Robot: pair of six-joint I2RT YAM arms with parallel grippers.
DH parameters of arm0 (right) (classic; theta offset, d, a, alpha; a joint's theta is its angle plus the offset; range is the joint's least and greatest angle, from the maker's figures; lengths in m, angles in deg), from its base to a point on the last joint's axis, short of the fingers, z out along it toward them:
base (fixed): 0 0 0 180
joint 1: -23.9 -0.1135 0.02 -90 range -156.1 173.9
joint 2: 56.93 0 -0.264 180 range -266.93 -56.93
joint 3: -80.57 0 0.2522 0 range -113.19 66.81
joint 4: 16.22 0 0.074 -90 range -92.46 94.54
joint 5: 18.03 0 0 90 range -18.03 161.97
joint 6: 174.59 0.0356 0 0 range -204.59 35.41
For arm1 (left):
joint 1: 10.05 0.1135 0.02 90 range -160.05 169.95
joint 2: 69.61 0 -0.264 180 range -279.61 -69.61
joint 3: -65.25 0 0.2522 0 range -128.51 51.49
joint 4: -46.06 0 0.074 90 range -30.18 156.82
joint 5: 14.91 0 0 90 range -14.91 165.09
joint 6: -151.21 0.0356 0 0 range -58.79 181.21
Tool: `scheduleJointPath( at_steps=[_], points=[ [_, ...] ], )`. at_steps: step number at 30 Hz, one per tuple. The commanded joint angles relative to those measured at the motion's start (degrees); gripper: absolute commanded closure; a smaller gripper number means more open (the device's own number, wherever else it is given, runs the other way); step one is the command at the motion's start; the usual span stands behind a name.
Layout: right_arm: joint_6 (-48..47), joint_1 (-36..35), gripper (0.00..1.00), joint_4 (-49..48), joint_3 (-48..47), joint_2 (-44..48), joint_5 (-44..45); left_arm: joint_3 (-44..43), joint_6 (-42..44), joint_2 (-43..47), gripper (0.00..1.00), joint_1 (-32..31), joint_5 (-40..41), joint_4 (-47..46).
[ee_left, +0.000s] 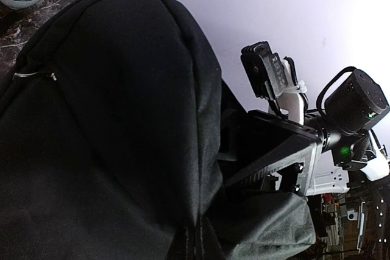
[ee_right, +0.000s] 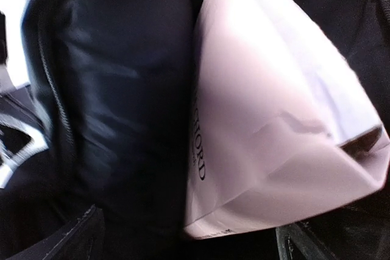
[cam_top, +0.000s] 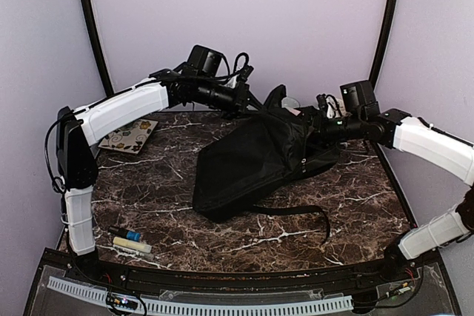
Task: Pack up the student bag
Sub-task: Place the book in the largest pocket of the bag, then adjust the book in the largest pocket of the bag.
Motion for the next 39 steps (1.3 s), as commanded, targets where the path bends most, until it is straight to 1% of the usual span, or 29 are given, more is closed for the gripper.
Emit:
scheduleJointPath(
  at_steps=[1, 3, 4, 5, 6, 7, 8, 9, 10, 12, 13, 15, 16, 18, 20, 22, 25, 26, 28, 32, 34, 36, 39],
  points=[
    [12.2, 1.6, 0.03, -21.1, 1.7, -0.4, -12.7, 0.8, 1.9, -1.4, 1.00, -0.2, 5.1, 1.8],
    [15.3, 1.7, 0.03, -25.7, 1.4, -2.3, -17.8, 0.7, 1.5, -2.1, 1.00, -1.2, 6.3, 1.9],
    [15.9, 1.6, 0.04, -26.1, 1.0, -3.0, -18.8, 0.5, 1.4, -2.3, 1.00, -1.6, 6.5, 1.6],
    [13.7, 1.4, 0.01, -19.4, -1.3, -3.8, -16.2, 0.3, 1.2, -2.6, 1.00, -2.0, 6.2, 1.1],
    [7.2, 0.9, 0.01, -10.3, -8.1, -5.4, -11.1, -0.3, 0.9, -3.0, 1.00, -2.4, 6.0, 0.6],
    [1.0, -0.2, 0.01, 9.3, -14.7, -7.8, 1.7, -1.2, 0.7, -3.8, 1.00, -3.0, 5.6, 0.4],
    [-2.9, -0.9, 0.00, 18.7, -20.0, -10.4, 7.5, -2.5, 0.9, -4.7, 1.00, -3.3, 5.3, 0.9],
    [-4.9, -0.7, 0.00, 22.6, -22.4, -12.4, 6.8, -3.8, 1.5, -5.4, 1.00, -3.6, 5.8, 2.6],
    [-6.3, -0.3, 0.00, 23.9, -23.1, -13.1, 4.2, -4.8, 2.3, -5.7, 1.00, -3.6, 8.0, 4.7],
    [-6.6, 0.1, 0.00, 26.1, -22.4, -11.8, 0.3, -5.5, 5.3, -5.2, 1.00, -3.2, 12.1, 9.4],
    [-7.4, 0.2, 0.00, 29.4, -22.5, -11.0, 0.1, -5.2, 7.2, -4.4, 1.00, -2.7, 13.9, 11.6],
    [-9.3, 0.3, 0.00, 36.3, -22.4, -8.7, 5.3, -2.9, 9.1, -2.4, 1.00, -1.4, 15.1, 12.7],
    [-9.8, 0.7, 0.00, 37.3, -21.1, -7.3, 8.0, -1.1, 9.5, -1.1, 1.00, -0.8, 14.5, 11.9],
    [-9.1, 2.5, 0.01, 33.3, -16.1, -4.3, 9.9, 2.6, 10.1, 1.2, 1.00, 0.5, 11.4, 8.9],
    [-6.0, 4.4, 0.05, 23.1, -10.9, -3.7, 6.8, 4.5, 11.0, 2.4, 1.00, 1.2, 7.4, 6.3],
    [-3.1, 4.7, 0.11, 13.4, -8.4, -6.1, 3.3, 4.7, 12.4, 2.3, 1.00, 1.2, 3.6, 5.6],
    [-1.2, 4.0, 0.20, 4.6, -9.4, -12.7, -2.1, 4.7, 13.3, 1.7, 1.00, 1.2, 1.0, 5.6],
    [-1.5, 3.3, 0.22, 3.5, -10.4, -14.5, -2.8, 4.7, 13.3, 1.6, 1.00, 1.2, 0.7, 5.7],
    [-2.6, 1.9, 0.23, 1.8, -12.5, -18.2, -3.1, 4.8, 13.1, 1.4, 1.00, 1.2, 0.1, 5.6],
    [-4.3, 0.7, 0.24, 0.4, -13.8, -24.4, -2.5, 4.5, 12.6, 1.5, 1.00, 1.1, -0.8, 5.7],
    [-4.6, 0.6, 0.26, -0.8, -13.9, -26.4, -2.1, 4.3, 12.7, 1.7, 1.00, 1.2, -0.7, 6.1],
    [-5.3, 0.2, 0.34, -1.2, -14.6, -28.0, -3.3, 4.4, 12.1, 1.8, 1.00, 1.1, -0.3, 6.2],
    [-6.9, -1.5, 0.37, -1.6, -14.2, -28.9, -6.5, 4.5, 10.5, 1.7, 1.00, 1.2, 0.3, 5.7]
  ],
)
